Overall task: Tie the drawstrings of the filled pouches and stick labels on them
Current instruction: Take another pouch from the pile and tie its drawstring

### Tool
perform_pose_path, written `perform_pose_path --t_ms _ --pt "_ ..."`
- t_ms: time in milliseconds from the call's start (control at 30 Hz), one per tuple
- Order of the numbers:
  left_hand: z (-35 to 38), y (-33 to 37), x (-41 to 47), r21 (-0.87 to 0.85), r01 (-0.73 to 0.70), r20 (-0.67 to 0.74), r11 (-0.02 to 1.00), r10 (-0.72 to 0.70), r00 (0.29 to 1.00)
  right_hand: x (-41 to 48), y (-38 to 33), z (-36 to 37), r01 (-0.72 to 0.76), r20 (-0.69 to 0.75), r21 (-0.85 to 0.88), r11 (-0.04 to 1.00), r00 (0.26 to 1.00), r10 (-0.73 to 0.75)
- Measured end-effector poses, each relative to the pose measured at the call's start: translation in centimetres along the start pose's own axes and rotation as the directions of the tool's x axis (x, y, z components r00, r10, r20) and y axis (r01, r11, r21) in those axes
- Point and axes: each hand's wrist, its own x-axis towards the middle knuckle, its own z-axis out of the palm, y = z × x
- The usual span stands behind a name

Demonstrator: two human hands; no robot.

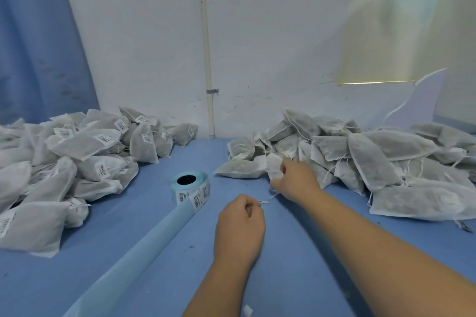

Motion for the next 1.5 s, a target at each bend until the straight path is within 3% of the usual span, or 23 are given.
perform_pose_path --t_ms 133,300,500,667,833,933,1033,1167,1333,1433,1500 --pt "-0.1 0.2 -0.1 -0.033 -0.047 -0.039 0.998 0.046 0.998 -4.5 1.0 -2.0 0.050 0.000 0.289 0.956 0.999 -0.052" --pt "-0.3 1.1 -1.1 -0.135 -0.122 0.057 0.983 0.131 0.990 -11.3 1.7 -4.0 0.056 0.025 0.532 0.845 0.996 -0.081" --pt "-1.0 1.9 -2.4 -0.327 -0.044 0.186 0.944 0.110 0.976 -15.4 2.9 -3.8 0.086 -0.014 0.575 0.814 0.995 -0.095" --pt "-1.5 2.6 -2.9 -0.347 -0.017 0.308 0.938 0.131 0.942 -15.9 2.5 -4.2 0.316 -0.148 0.436 0.843 0.949 -0.279" --pt "-1.8 3.7 -3.8 -0.506 0.207 0.270 0.837 -0.074 0.960 -16.0 2.5 -4.4 0.280 -0.203 0.609 0.742 0.959 -0.196" --pt "-2.5 3.9 -4.5 -0.603 0.394 0.417 0.694 -0.146 0.897 -16.0 2.4 -4.9 0.187 -0.085 0.718 0.671 0.980 -0.182" --pt "-3.6 3.8 -5.5 -0.599 0.505 0.588 0.621 -0.087 0.804 -16.5 2.3 -5.8 0.096 0.051 0.812 0.575 0.971 -0.234" --pt "-5.3 3.8 -7.0 -0.472 0.593 0.744 0.652 -0.066 0.665 -17.1 1.8 -6.5 0.037 0.169 0.882 0.470 0.906 -0.389" --pt "-6.6 4.6 -7.9 -0.321 0.563 0.853 0.762 -0.026 0.522 -18.2 1.6 -6.2 0.003 0.331 0.878 0.479 0.718 -0.612" --pt "-7.2 4.1 -7.7 -0.277 0.535 0.840 0.798 -0.070 0.539 -18.3 1.5 -6.2 0.070 0.326 0.829 0.555 0.746 -0.581" --pt "-7.7 3.5 -7.6 -0.237 0.486 0.796 0.841 -0.119 0.594 -17.9 1.6 -6.3 0.088 0.305 0.791 0.606 0.801 -0.515"
